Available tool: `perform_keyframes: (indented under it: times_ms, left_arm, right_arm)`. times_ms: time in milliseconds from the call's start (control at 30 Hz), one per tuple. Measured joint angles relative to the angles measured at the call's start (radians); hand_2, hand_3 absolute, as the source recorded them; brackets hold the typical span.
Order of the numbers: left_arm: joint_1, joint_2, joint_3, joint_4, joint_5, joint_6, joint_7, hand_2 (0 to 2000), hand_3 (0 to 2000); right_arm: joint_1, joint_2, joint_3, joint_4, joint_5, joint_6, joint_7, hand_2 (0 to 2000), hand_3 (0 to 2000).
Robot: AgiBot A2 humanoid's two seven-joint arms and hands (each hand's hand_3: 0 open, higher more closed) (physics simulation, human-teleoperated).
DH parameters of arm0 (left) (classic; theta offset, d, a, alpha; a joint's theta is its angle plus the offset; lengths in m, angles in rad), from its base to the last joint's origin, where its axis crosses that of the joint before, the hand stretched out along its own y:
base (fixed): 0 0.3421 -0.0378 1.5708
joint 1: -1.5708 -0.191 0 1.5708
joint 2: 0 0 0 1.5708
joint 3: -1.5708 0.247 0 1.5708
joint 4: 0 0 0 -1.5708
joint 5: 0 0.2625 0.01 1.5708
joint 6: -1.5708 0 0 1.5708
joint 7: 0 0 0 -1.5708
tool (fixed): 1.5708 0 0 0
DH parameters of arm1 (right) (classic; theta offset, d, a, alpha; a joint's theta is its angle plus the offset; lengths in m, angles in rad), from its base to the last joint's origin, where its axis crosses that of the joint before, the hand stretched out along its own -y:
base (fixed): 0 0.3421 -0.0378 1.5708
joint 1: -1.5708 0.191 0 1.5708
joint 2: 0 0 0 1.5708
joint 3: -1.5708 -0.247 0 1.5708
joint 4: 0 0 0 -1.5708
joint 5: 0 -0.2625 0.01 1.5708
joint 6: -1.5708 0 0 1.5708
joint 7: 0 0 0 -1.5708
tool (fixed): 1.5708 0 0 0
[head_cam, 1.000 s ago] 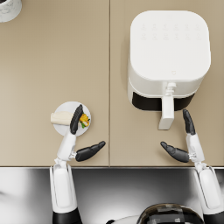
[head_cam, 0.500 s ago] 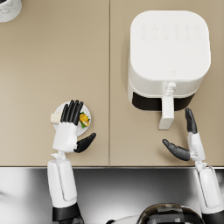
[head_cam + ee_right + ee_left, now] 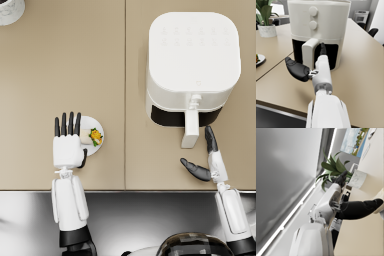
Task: Pick up the chicken rolls and place it into the air fryer
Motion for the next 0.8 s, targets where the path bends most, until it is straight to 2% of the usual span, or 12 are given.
perform_keyframes:
  times_ms: [433, 767, 800]
  left_arm:
    - [0.079, 0.013, 0.062, 0.265, 0.03, 0.002, 0.0, 0, 0]
    - [0.173, 0.019, 0.108, 0.443, 0.03, 0.043, -0.014, 0, 0]
    - [0.18, 0.018, 0.115, 0.457, 0.03, 0.05, -0.02, 1361, 327]
  right_arm:
    - [0.023, -0.034, 0.017, -0.081, 0.0, 0.0, 0.0, 0, 0]
    - [0.032, -0.054, 0.008, -0.108, 0.0, 0.0, 0.0, 0, 0]
    - [0.033, -0.056, 0.006, -0.109, 0.0, 0.0, 0.0, 0, 0]
